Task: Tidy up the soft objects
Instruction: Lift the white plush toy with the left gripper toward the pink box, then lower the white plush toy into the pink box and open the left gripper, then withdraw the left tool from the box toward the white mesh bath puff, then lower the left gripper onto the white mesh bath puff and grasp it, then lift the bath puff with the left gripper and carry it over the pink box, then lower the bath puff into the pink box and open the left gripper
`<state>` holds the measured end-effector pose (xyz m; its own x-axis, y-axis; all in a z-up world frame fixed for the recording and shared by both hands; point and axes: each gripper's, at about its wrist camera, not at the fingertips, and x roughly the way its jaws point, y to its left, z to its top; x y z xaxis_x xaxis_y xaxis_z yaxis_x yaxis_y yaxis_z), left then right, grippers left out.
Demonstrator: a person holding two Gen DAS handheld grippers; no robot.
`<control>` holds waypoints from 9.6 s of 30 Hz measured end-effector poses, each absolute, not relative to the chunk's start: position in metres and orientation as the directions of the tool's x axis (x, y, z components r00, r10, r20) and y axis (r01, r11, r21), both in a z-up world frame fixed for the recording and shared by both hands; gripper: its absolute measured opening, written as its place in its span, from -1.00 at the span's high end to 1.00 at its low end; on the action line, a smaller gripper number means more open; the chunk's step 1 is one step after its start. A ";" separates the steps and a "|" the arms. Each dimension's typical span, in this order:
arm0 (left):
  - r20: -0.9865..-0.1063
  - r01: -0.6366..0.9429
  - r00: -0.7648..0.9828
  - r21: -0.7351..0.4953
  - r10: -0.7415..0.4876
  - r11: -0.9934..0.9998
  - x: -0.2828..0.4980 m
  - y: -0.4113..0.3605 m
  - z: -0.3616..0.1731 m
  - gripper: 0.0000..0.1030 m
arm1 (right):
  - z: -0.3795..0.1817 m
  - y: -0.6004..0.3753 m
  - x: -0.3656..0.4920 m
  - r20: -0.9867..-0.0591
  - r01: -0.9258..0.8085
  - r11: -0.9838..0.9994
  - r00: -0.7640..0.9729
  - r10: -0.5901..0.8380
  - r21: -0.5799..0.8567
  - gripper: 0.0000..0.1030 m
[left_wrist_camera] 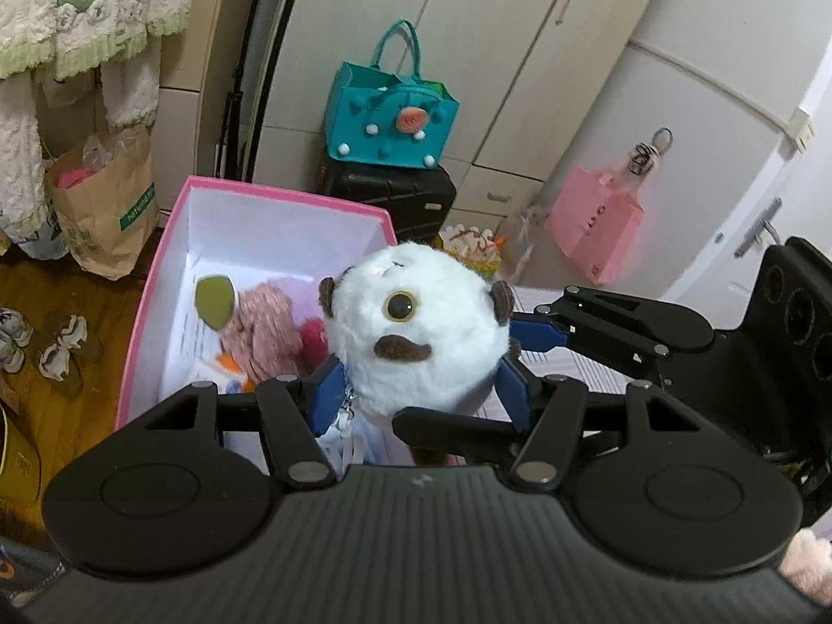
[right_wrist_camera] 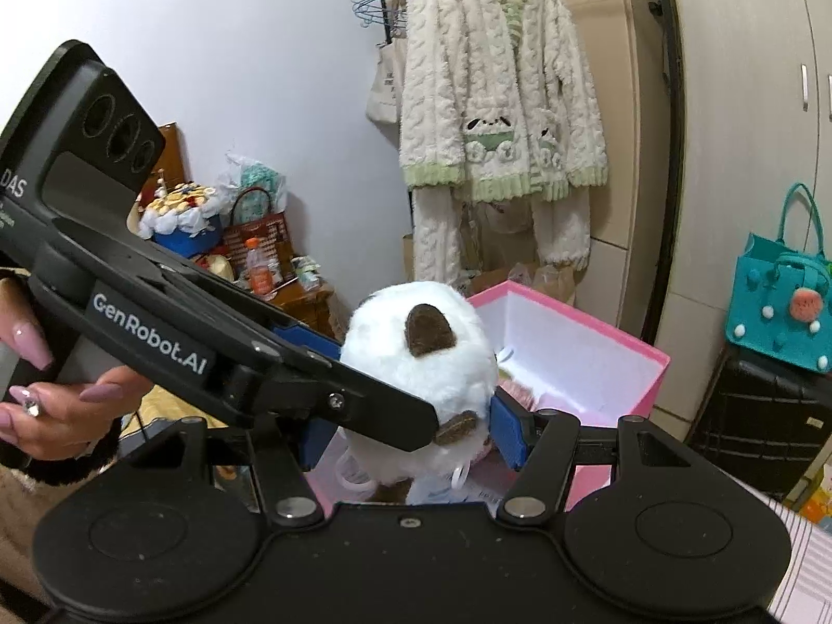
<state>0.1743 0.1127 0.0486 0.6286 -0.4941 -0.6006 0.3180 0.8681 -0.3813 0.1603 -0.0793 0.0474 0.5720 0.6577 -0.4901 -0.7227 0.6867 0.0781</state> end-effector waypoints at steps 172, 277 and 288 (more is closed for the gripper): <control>-0.638 0.172 0.663 -0.381 -0.393 0.909 0.262 -0.087 -0.083 -0.08 | -0.088 -0.270 0.213 -0.624 -0.513 0.830 0.580 0.524 0.220 0.76; -0.574 0.268 0.674 -0.397 -0.465 0.878 0.209 0.127 0.008 0.15 | 0.023 -0.055 0.199 -0.592 -0.698 0.702 0.509 0.625 0.142 0.37; -0.654 0.187 0.598 -0.450 -0.464 0.873 0.227 0.135 -0.038 0.15 | -0.012 -0.042 0.212 -0.723 -0.671 0.738 0.472 0.505 0.077 0.20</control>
<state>0.2271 0.1352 -0.0385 0.5976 -0.4645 -0.6536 0.1870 0.8734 -0.4497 0.2120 -0.0424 -0.0117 0.4723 0.5048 -0.7226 -0.6709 0.7376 0.0767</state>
